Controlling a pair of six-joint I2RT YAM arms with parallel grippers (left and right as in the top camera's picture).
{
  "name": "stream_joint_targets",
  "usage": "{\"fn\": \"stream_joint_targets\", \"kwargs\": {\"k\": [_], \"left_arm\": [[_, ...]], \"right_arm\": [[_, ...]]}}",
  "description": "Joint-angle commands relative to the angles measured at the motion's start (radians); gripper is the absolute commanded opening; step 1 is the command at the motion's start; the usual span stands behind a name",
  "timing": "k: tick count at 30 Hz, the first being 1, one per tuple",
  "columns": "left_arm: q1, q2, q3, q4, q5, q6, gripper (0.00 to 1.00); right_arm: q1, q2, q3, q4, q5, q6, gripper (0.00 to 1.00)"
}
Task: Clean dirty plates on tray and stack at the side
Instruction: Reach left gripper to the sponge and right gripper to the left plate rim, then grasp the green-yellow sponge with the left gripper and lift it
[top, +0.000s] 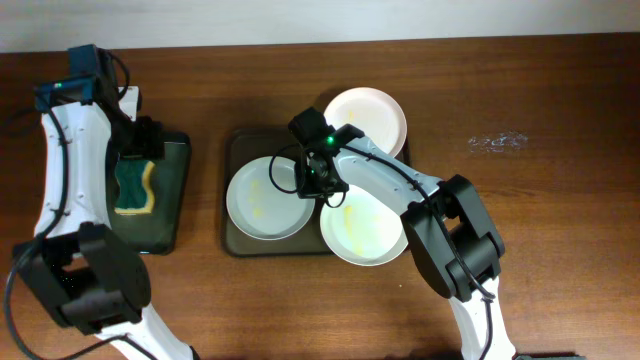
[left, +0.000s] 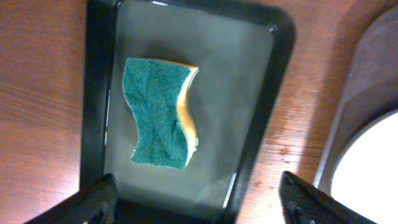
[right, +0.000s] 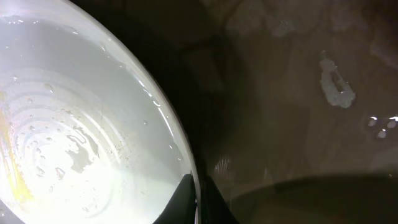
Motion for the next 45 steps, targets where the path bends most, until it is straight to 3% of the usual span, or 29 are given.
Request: {"fn": "stream_joint_targets", "kwargs": {"k": [1,6,9,13,19,21,24,27,31,36,40,43,45], "left_arm": [[0.025,0.075,0.011,0.013,-0.129,0.040,0.80],[0.126,0.222,0.011,0.041,-0.112,0.129,0.63],[0.151,0.323,0.011,0.043,0.031,0.174,0.43],[0.137,0.341,0.013,0.056,0.036,0.174,0.45],[0.129,0.340,0.192,-0.061,0.142,0.166,0.59],[0.128,0.340,0.239,-0.098,0.147,0.145,0.61],[0.127,0.345,0.242,-0.098,0.270,0.121,0.59],[0.122,0.366,0.214,-0.079,0.267,0.121,0.56],[0.122,0.393,0.154,-0.002,0.230,0.083,0.59],[0.122,0.393,0.150,-0.004,0.195,0.064,0.79],[0.122,0.391,0.169,-0.029,0.181,0.049,0.79],[0.122,0.377,0.290,-0.109,0.179,0.015,0.77],[0.122,0.353,0.341,-0.155,0.146,-0.060,0.71]], "right_arm": [[0.003,0.034,-0.011,-0.007,-0.007,0.008,0.04],[0.003,0.034,-0.011,-0.017,-0.006,0.004,0.04],[0.003,0.034,-0.011,-0.018,-0.006,0.005,0.04],[0.003,0.034,-0.011,-0.018,-0.006,0.005,0.04],[0.003,0.034,-0.011,-0.018,-0.003,0.004,0.05],[0.003,0.034,-0.011,-0.018,0.001,0.004,0.05],[0.003,0.034,-0.011,-0.018,0.001,0.004,0.05],[0.003,0.034,-0.011,-0.018,0.001,0.004,0.05],[0.003,0.034,-0.011,-0.018,0.001,0.004,0.05],[0.003,0.034,-0.011,-0.018,0.001,0.004,0.05],[0.003,0.034,-0.011,-0.019,0.001,0.004,0.05],[0.003,0.034,-0.011,-0.019,0.001,0.004,0.05],[0.003,0.034,-0.011,-0.018,0.001,0.005,0.05]]}}
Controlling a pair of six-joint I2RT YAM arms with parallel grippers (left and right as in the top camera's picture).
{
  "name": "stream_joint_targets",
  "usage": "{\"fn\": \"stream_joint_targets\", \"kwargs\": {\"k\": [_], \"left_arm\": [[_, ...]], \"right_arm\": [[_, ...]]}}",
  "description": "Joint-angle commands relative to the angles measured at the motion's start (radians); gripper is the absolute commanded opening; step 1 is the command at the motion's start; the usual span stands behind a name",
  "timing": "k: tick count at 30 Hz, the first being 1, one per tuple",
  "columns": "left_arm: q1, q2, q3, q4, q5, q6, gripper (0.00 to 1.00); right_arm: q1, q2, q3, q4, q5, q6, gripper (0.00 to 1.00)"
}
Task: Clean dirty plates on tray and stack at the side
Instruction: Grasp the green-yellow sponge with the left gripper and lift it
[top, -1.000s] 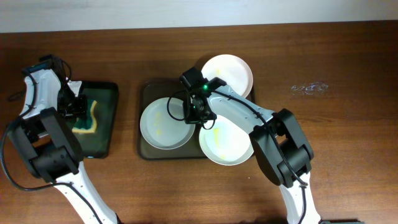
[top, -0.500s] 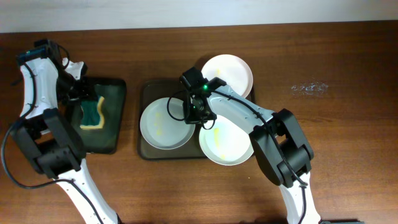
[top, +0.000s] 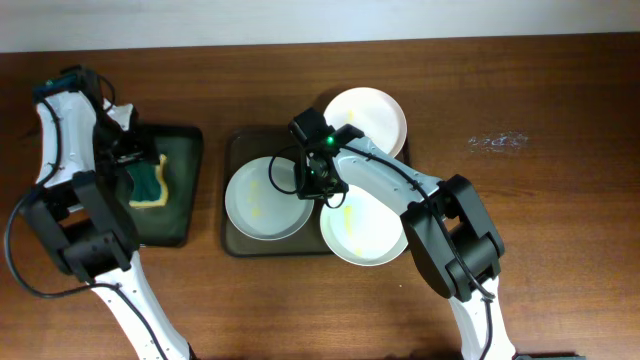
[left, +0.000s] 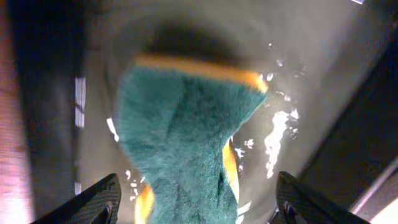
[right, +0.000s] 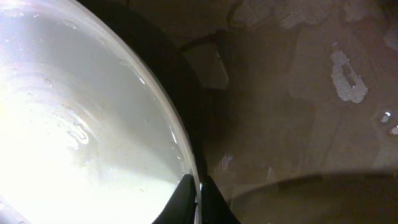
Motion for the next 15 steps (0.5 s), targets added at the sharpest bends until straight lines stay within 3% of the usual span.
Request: {"fn": "stream_joint_targets", "kwargs": {"k": [1,13,14,15], "left_arm": [[0.002,-0.039,0.062,-0.042,-0.040,-0.106,0.68],[-0.045,-0.038,-0.218,0.166,-0.021,-0.056,0.62],[-0.045,-0.038,-0.225,0.173,-0.021,-0.056,0.56],[-0.045,-0.038,-0.227,0.183,-0.020,-0.056,0.36]], "right_arm": [[0.003,0.033,-0.011,-0.011,0.013,0.004,0.06],[0.003,0.033,-0.011,-0.012,0.013,0.003,0.06],[0.003,0.033,-0.011,-0.016,0.013,0.003,0.05],[0.003,0.033,-0.011,-0.018,0.013,0.003,0.06]]}}
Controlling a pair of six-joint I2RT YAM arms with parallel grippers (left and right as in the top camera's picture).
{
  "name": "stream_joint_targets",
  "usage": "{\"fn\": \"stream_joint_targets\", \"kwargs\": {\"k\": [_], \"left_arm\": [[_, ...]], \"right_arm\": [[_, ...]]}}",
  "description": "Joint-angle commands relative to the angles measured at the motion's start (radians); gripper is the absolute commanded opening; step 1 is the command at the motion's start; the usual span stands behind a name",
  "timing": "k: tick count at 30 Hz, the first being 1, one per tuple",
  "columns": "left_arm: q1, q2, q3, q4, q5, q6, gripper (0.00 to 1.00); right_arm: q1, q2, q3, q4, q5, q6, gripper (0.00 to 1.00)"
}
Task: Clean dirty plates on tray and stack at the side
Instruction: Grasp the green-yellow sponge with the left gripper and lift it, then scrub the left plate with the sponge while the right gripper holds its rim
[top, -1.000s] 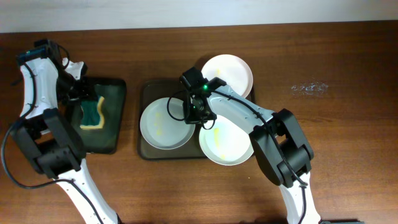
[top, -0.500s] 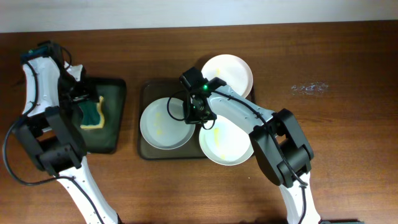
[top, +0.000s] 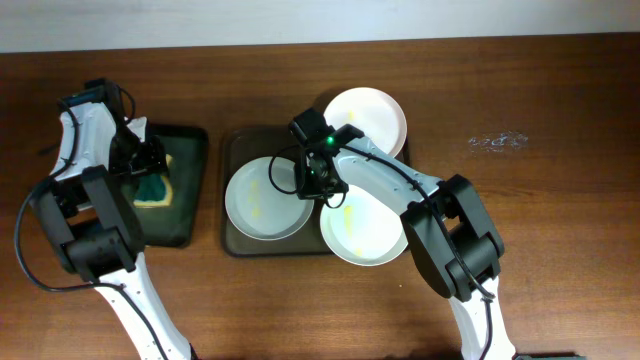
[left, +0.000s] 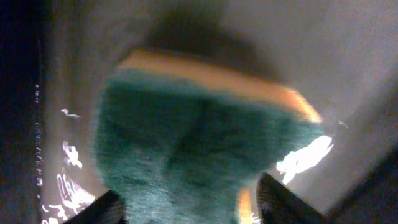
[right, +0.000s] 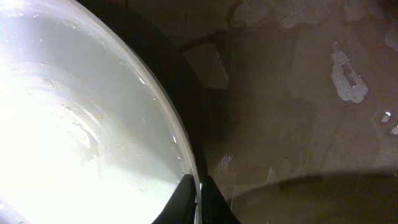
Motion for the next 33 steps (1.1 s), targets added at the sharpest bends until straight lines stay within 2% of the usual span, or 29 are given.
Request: {"fn": "stream_joint_targets", "kwargs": {"k": [1,2,4,7,10,13,15,18,20,24,26,30,33], "left_arm": [[-0.005,-0.018,-0.022,0.024,0.019,0.015,0.11],[-0.005,-0.018,-0.022,0.030,0.019,0.016,0.00],[-0.005,-0.022,-0.020,0.035,0.019,0.021,0.00],[-0.005,-0.067,0.023,0.020,0.031,0.029,0.00],[-0.009,-0.193,0.080,-0.008,0.167,0.081,0.00],[-0.055,-0.267,0.080,-0.042,0.251,0.092,0.00],[-0.113,-0.269,0.075,-0.077,0.254,0.089,0.00],[-0.222,-0.269,0.026,-0.063,0.267,0.059,0.00],[-0.315,-0.269,-0.039,-0.001,0.267,0.013,0.00],[-0.439,-0.269,-0.255,0.230,0.248,-0.165,0.00],[-0.497,-0.269,-0.330,0.317,0.244,-0.192,0.00],[-0.574,-0.269,-0.454,0.408,0.035,-0.394,0.00],[-0.567,-0.269,-0.474,0.413,-0.026,-0.399,0.00]], "right_arm": [[0.003,0.032,-0.011,-0.017,0.013,0.005,0.04],[0.003,0.032,-0.011,-0.022,0.013,0.005,0.04],[0.000,0.032,-0.011,-0.057,0.004,0.006,0.04],[-0.032,0.032,-0.011,-0.081,-0.144,-0.020,0.04],[-0.091,0.032,-0.011,-0.063,-0.309,-0.101,0.04],[-0.122,0.032,-0.011,-0.056,-0.324,-0.177,0.04],[-0.124,0.032,-0.011,-0.035,-0.299,-0.158,0.04],[-0.124,0.032,-0.011,-0.010,-0.243,-0.024,0.04],[-0.124,0.032,-0.011,-0.006,-0.244,-0.013,0.04],[-0.124,0.032,-0.011,-0.006,-0.243,-0.014,0.04],[-0.124,0.032,-0.011,-0.006,-0.243,-0.014,0.04],[-0.124,0.032,-0.011,-0.014,-0.235,-0.014,0.04],[-0.124,0.032,-0.011,-0.021,-0.213,-0.014,0.04]]}}
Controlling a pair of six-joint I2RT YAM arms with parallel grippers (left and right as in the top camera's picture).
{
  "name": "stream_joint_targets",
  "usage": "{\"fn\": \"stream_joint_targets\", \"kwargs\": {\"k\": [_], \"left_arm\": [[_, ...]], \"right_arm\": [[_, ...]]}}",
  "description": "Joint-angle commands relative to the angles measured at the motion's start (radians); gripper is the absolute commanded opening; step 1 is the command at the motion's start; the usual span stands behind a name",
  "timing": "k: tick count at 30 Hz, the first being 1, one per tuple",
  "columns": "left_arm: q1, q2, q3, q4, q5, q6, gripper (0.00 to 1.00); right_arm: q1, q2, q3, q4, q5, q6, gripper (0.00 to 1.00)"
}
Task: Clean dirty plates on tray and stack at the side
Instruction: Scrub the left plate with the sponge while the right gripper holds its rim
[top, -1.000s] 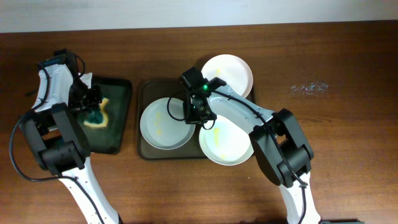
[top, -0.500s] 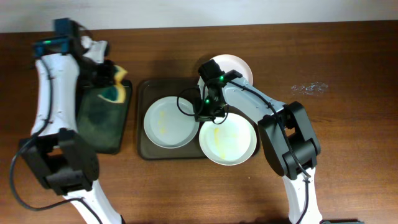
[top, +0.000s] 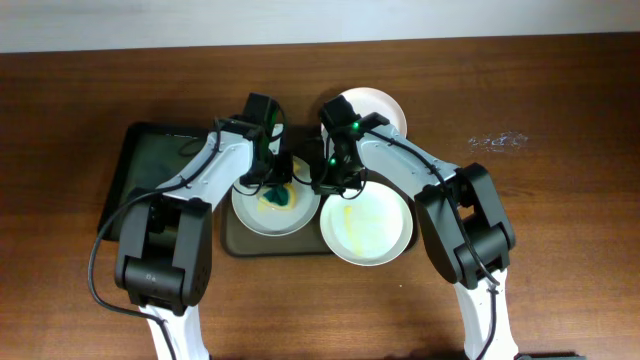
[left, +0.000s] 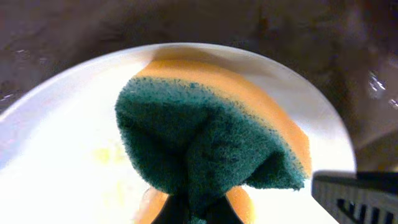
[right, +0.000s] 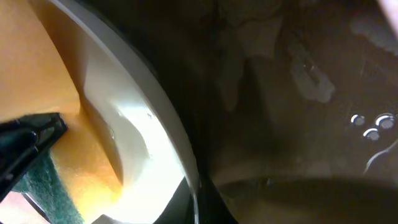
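My left gripper (top: 272, 182) is shut on a green and orange sponge (left: 205, 143) and presses it onto the left white plate (top: 262, 215), which has yellow smears. This plate lies on the dark tray (top: 229, 240). My right gripper (top: 327, 182) is shut on that plate's right rim (right: 155, 124); the sponge's orange side (right: 50, 93) shows beside it. A second smeared plate (top: 365, 228) overlaps the tray's front right. A third white plate (top: 372, 104) lies at the back, partly under the right arm.
An empty black sponge tray (top: 150, 165) lies to the left of the dark tray, tilted. Some water drops (top: 496, 142) mark the wooden table at the right. Both arms cross over the plates in the middle.
My left gripper was round the sponge in the black tray; now it is shut on the sponge over the left plate. The black tray has shifted. The right gripper still grips the rim.
My left gripper hung open above the sponge in the black tray, then stood low around it, and now holds it on the left plate. My right gripper stayed shut on that plate's rim at every moment.
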Motion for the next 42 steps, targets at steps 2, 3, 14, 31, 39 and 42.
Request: {"fn": "stream_joint_targets", "kwargs": {"k": [2,3,14,31,39,42], "left_arm": [[0.030,-0.001,-0.026,0.010,-0.216,-0.014,0.00],[0.045,-0.001,-0.026,0.033,-0.290,0.012,0.00],[0.064,-0.001,-0.026,-0.217,0.197,0.615,0.00],[0.061,-0.001,-0.026,-0.073,0.257,0.444,0.00],[0.062,-0.001,-0.026,0.190,-0.049,0.231,0.00],[0.063,-0.001,-0.026,0.264,-0.350,0.121,0.00]], "right_arm": [[0.002,0.011,-0.005,-0.007,0.044,0.001,0.04],[0.002,0.011,-0.005,-0.007,0.046,0.001,0.04],[0.002,0.011,-0.005,-0.012,0.053,0.001,0.04],[0.003,0.011,-0.005,-0.026,0.068,-0.003,0.04],[0.003,0.011,-0.005,-0.030,0.068,-0.003,0.04],[0.003,0.011,-0.005,-0.031,0.068,-0.003,0.04]]}}
